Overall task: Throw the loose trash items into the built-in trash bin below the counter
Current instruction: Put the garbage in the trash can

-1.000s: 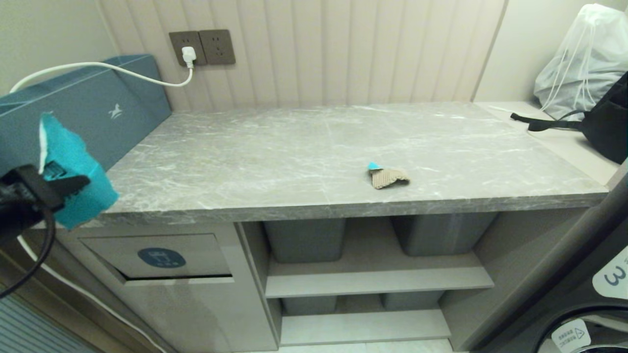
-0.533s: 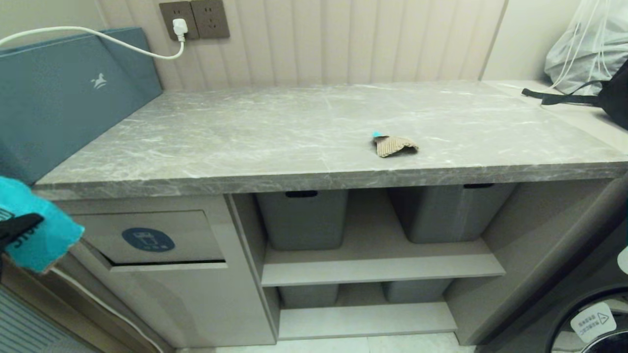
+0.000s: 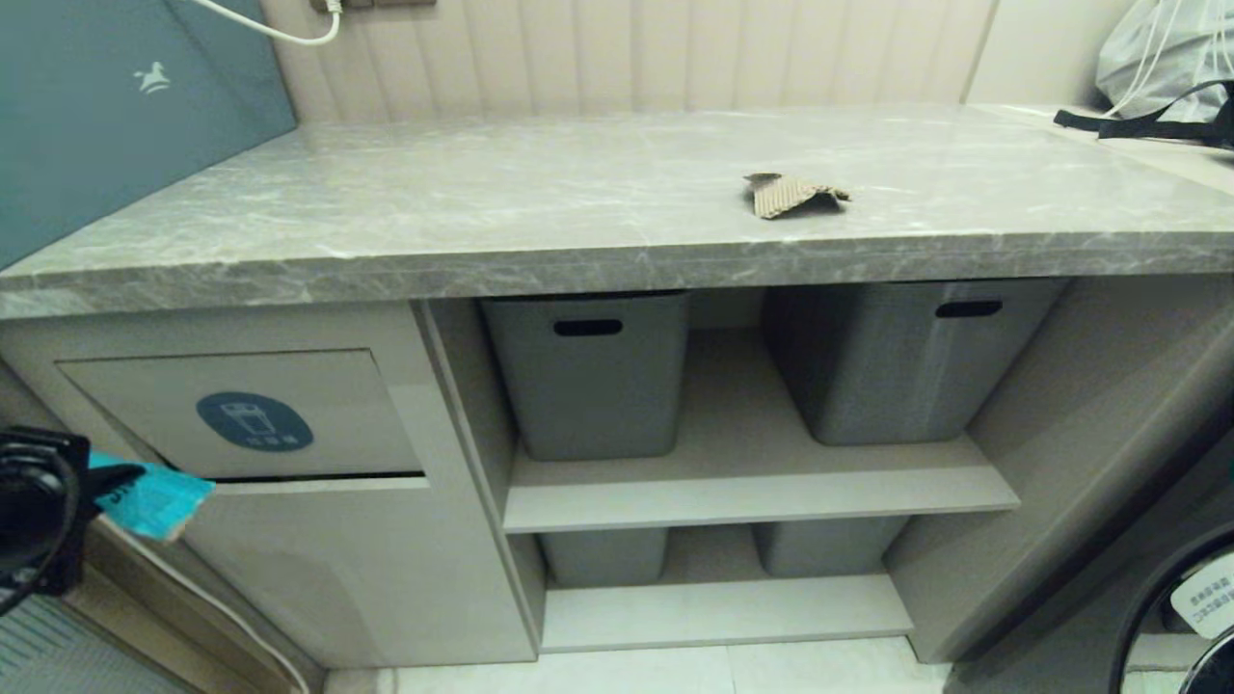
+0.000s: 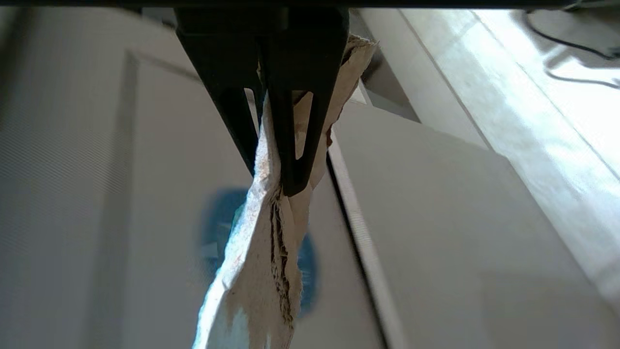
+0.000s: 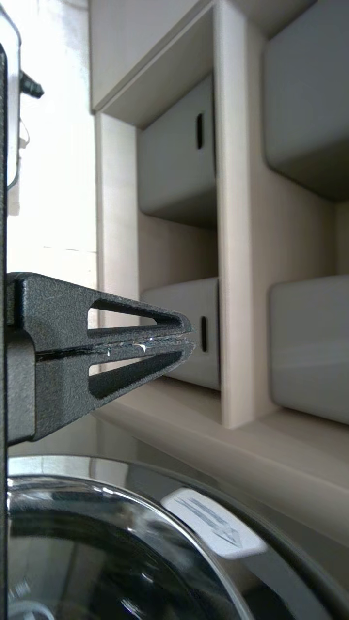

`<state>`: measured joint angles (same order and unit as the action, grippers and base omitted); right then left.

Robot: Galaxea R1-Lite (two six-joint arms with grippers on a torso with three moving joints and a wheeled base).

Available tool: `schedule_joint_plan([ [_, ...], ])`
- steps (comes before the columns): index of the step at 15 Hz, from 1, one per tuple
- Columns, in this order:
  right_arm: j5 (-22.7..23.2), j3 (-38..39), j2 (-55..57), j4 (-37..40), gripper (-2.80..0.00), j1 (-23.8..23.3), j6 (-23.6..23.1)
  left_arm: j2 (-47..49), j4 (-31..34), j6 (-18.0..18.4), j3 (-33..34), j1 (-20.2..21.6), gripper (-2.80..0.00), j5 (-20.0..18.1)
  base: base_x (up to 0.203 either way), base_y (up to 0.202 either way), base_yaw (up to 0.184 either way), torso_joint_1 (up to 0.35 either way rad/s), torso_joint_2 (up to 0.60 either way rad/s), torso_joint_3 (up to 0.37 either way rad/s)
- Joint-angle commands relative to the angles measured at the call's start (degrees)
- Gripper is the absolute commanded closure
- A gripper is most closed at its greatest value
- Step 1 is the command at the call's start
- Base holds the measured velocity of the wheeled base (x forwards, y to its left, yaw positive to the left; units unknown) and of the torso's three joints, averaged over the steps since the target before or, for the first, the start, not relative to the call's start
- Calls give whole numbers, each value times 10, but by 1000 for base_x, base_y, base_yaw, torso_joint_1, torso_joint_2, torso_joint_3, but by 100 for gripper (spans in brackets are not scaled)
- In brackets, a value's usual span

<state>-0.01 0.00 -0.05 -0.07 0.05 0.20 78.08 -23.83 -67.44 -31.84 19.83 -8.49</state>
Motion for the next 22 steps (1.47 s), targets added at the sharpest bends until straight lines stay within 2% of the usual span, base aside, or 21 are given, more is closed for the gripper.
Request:
schedule_joint_plan([
  [1,0,0,0,0,0,0,0,81,-35,-19,7,1,0,-11,0,0,0,-131,456,309],
  [5,2,0,0,1,0,0,-5,205,-181,-48,14,-8,0,-32,0,0,0,-86,328,235],
  [7,2,0,0,1,0,0,-6,237,-290,-86,6,-41,0,-33,0,0,0,-19,68,40],
  [8,2,0,0,1,0,0,-8,239,-309,-108,-1,-64,0,-32,0,0,0,2,31,31],
  [10,2,0,0,1,0,0,-8,235,-316,-137,-7,-87,0,-23,0,0,0,0,0,0],
  [13,2,0,0,1,0,0,-8,261,-318,-147,-25,-87,0,-5,0,0,0,0,0,0],
  [15,2,0,0,1,0,0,-5,280,-319,-165,-67,-87,0,1,0,0,0,0,0,0],
  [18,0,0,0,1,0,0,-5,307,-317,-201,-134,-88,0,33,0,0,0,0,0,0],
  [22,0,0,0,1,0,0,-5,311,-315,-240,-136,-106,0,67,0,0,0,0,0,0],
])
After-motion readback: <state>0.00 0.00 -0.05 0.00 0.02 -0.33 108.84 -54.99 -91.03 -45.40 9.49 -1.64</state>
